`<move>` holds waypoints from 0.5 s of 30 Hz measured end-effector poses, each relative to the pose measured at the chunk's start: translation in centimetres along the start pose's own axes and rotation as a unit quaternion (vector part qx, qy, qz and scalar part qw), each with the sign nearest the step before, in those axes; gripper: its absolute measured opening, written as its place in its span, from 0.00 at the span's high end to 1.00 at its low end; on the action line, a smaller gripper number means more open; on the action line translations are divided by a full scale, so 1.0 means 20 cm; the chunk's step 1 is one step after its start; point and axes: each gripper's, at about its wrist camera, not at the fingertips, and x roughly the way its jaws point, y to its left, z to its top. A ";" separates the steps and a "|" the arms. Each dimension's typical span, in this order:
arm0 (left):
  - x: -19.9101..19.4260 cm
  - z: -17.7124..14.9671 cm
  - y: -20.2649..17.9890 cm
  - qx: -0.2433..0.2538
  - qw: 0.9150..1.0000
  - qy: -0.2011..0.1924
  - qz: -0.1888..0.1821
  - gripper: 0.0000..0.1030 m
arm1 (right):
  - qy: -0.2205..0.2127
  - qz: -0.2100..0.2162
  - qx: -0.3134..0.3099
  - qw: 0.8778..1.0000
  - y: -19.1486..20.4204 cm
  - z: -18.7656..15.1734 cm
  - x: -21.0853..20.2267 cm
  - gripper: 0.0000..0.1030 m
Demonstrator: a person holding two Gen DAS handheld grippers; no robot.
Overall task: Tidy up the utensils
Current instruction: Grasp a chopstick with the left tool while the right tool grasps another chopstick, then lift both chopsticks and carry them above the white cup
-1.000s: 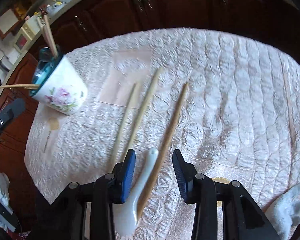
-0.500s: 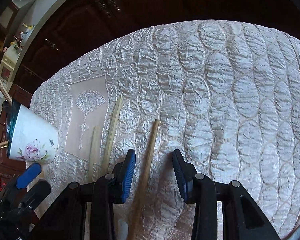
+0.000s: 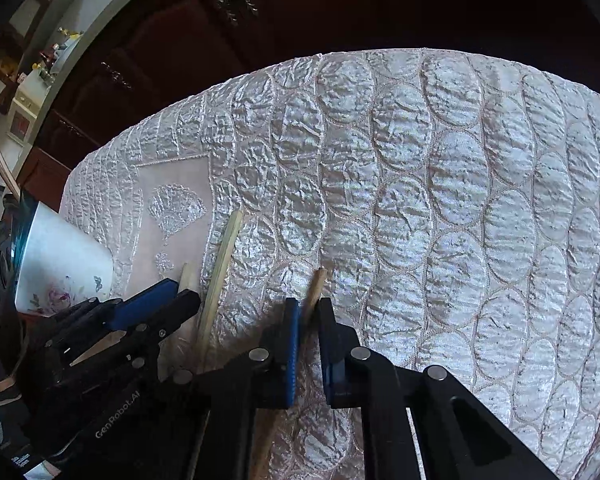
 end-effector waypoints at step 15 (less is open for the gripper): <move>-0.59 -0.17 0.16 -0.011 0.996 -0.088 -0.013 0.95 | -0.083 0.041 -0.040 0.995 0.15 -0.06 -0.50 0.95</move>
